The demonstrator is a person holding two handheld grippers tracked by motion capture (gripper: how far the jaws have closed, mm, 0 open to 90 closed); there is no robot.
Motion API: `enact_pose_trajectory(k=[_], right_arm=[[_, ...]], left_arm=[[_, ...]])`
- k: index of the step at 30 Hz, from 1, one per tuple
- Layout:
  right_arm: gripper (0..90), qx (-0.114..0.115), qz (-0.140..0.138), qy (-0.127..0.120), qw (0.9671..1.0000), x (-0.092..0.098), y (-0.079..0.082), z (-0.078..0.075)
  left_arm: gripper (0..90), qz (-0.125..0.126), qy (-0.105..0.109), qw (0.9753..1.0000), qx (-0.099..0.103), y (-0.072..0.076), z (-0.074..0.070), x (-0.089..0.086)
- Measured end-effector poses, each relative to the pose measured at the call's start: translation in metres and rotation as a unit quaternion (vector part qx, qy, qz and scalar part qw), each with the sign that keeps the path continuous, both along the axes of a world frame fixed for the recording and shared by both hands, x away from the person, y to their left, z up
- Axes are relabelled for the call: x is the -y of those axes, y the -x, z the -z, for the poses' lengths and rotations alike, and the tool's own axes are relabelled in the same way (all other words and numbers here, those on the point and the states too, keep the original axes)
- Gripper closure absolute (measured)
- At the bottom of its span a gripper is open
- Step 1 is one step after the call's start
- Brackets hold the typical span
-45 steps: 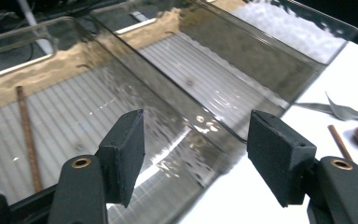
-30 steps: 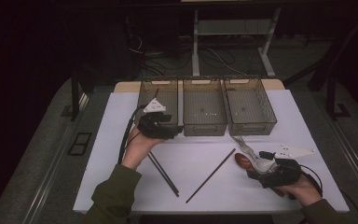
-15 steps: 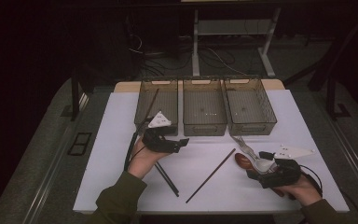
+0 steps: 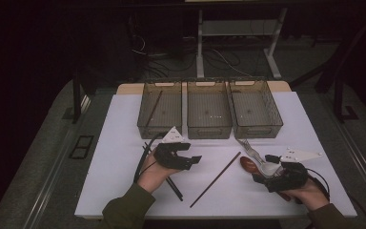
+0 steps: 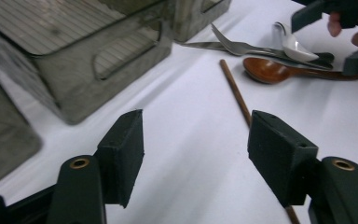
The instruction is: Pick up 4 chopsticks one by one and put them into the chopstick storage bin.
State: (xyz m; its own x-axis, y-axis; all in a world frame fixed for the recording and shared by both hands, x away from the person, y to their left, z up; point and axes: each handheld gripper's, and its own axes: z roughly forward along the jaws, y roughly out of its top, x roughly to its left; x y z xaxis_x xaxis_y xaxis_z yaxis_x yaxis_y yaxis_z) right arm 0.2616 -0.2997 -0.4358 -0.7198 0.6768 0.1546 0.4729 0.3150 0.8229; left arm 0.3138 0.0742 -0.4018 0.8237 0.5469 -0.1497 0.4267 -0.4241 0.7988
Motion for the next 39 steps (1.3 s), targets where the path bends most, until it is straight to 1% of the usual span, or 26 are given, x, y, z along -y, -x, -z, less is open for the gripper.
enact_pose_trajectory(k=[3,4,7,10,13,17,18,19,20,21,25,27,31,34,39], right_arm=[[7.3,0.000,0.001,0.001,1.0000,0.000,0.000,0.000],[7.3,0.000,0.000,0.001,1.0000,0.000,0.000,0.000],[7.3,0.000,0.001,0.002,1.0000,0.000,0.000,0.000],[7.3,0.003,0.003,0.004,1.0000,-0.001,0.001,0.000],[7.3,0.004,0.003,0.006,1.0000,-0.001,0.001,0.000],[7.4,0.009,0.003,0.006,0.9999,-0.002,0.003,-0.002],[7.3,0.009,0.003,0.004,1.0000,-0.002,0.003,-0.002],[7.3,0.007,0.003,0.004,1.0000,-0.001,0.002,-0.002],[7.3,0.007,0.003,0.004,1.0000,-0.001,0.002,-0.002],[7.3,0.006,0.003,0.004,1.0000,-0.001,0.001,-0.001],[7.3,0.004,0.002,0.003,1.0000,-0.001,0.000,-0.001],[7.3,0.003,0.002,0.003,1.0000,-0.002,0.000,-0.001],[7.3,0.004,0.001,0.005,1.0000,-0.002,0.000,0.000],[7.3,0.003,0.002,0.005,1.0000,-0.002,0.000,0.000],[7.3,0.003,0.003,0.005,1.0000,-0.002,0.000,0.000]], left_arm=[[38.6,0.008,0.003,0.9999,-0.006,0.003,0.002,0.006],[41.0,0.011,0.001,0.9999,-0.008,0.004,0.003,0.008],[42.3,0.019,-0.002,0.9998,-0.012,0.007,0.005,0.014],[45.5,0.018,0.000,0.9997,-0.015,0.009,0.007,0.018],[46.4,0.018,-0.005,0.9997,-0.016,0.010,0.010,0.021],[49.9,0.018,-0.002,0.9994,-0.031,0.013,0.013,0.027],[51.1,0.024,-0.008,0.9992,-0.032,0.014,0.014,0.031],[52.3,0.024,-0.007,0.9991,-0.034,0.015,0.014,0.033],[52.3,0.030,-0.009,0.9989,-0.034,0.015,0.015,0.035],[53.4,0.032,-0.008,0.9987,-0.038,0.016,0.016,0.039],[58.2,0.048,-0.016,0.9978,-0.043,0.020,0.020,0.048],[61.2,0.054,-0.016,0.9973,-0.048,0.020,0.022,0.051],[66.7,0.056,-0.015,0.9969,-0.054,0.020,0.027,0.057],[70.8,0.056,-0.021,0.9966,-0.057,0.019,0.031,0.063],[72.8,0.055,-0.029,0.9960,-0.065,0.018,0.038,0.069]])
